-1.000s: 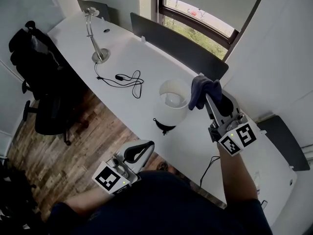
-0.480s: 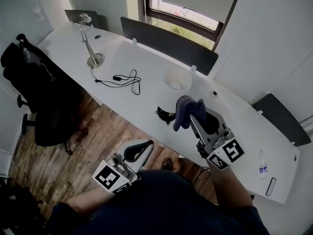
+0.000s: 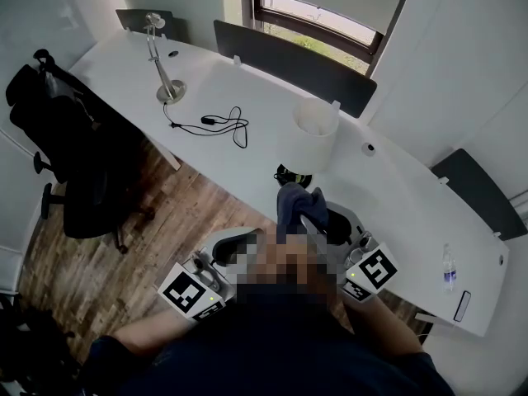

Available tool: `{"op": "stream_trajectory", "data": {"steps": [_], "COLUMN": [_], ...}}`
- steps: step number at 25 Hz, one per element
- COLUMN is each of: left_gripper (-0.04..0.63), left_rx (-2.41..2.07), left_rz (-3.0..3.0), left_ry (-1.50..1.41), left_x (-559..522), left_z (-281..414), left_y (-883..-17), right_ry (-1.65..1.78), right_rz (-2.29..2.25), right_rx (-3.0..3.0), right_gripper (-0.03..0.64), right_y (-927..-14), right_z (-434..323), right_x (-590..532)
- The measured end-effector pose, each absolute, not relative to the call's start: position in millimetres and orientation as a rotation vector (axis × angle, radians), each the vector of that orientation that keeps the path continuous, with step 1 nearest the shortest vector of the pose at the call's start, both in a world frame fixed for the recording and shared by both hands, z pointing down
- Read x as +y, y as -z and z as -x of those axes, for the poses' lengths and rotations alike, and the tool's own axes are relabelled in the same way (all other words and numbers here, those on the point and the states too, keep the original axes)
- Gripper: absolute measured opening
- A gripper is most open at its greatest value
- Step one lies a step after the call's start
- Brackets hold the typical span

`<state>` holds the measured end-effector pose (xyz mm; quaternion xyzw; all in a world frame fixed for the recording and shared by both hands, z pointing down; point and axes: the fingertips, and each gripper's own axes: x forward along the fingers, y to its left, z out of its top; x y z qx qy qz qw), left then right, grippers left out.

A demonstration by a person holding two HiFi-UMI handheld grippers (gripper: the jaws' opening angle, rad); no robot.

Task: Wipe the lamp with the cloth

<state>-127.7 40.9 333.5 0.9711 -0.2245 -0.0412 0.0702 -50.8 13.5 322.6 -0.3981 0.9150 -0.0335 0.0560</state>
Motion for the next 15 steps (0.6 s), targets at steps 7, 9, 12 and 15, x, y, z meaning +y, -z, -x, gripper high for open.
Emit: {"op": "stream_trajectory", "data": {"steps": [7, 9, 12, 15], "left_gripper": [0.006, 0.006, 0.006, 0.006], "left_rx": [-0.657, -0.648, -0.64, -0.635], "left_rz": [-2.914, -2.912, -2.907, -2.909], "left_ry": [0.136, 0.136, 0.133, 0.149], "left_x": [45.4, 47.3, 49.5, 50.6], "left_z": [129.6, 128.7, 128.5, 127.8], "left_y": [-335.0, -336.0, -337.0, -336.9], "right_ry": [0.127, 0.142, 0.148, 0.159], "right_rz": [1.154, 1.151, 1.148, 1.141], "right_rx": [2.839, 2.841, 2.848, 2.864], "right_gripper": [0.097, 0.098, 0.098, 0.097], "right_y": [-334.1, -337.4, -341.6, -345.7], "right_z": [76.4, 79.1, 82.2, 85.3], "right_x": [34.2, 38.9, 44.7, 49.1]}}
